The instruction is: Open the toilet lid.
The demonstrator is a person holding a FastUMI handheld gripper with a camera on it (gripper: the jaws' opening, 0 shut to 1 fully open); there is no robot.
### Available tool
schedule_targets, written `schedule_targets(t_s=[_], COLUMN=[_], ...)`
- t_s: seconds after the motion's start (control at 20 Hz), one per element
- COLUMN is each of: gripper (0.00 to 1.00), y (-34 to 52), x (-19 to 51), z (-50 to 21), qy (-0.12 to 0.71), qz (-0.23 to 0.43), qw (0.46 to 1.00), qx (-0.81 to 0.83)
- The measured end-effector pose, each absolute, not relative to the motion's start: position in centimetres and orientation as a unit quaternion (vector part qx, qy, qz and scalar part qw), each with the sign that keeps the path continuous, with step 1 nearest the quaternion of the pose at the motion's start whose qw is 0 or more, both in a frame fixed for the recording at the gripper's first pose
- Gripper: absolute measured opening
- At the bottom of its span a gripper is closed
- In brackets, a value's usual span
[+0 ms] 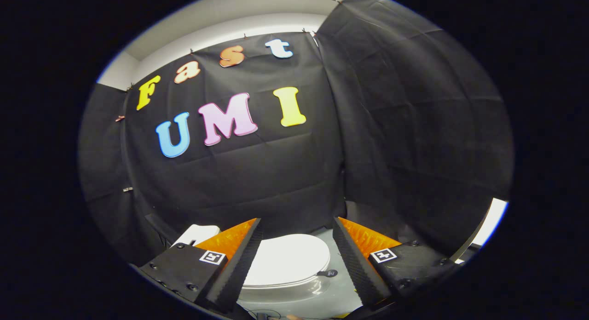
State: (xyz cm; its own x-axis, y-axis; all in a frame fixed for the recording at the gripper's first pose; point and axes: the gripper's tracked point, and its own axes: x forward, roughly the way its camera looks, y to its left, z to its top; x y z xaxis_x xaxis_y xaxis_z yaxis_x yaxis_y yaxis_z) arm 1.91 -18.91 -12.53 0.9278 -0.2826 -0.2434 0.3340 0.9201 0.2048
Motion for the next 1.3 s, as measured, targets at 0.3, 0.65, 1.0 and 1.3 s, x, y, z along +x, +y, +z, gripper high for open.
schedule_targets(t_s=[0.3, 0.65, 1.0, 1.3], gripper=[0.98, 0.98, 0.98, 0.97], y=[-22.6, -27.3, -30.1, -30.0], x=[4.5, 6.4, 8.4, 9.0], z=[-20.4, -31.2, -40.6, -48.8], qy=[0.156, 0.24, 0.29, 0.323], qz=[-0.181, -0.207, -0.216, -0.216], qw=[0.955, 0.91, 0.852, 0.793], qx=[0.178, 0.267, 0.379, 0.469])
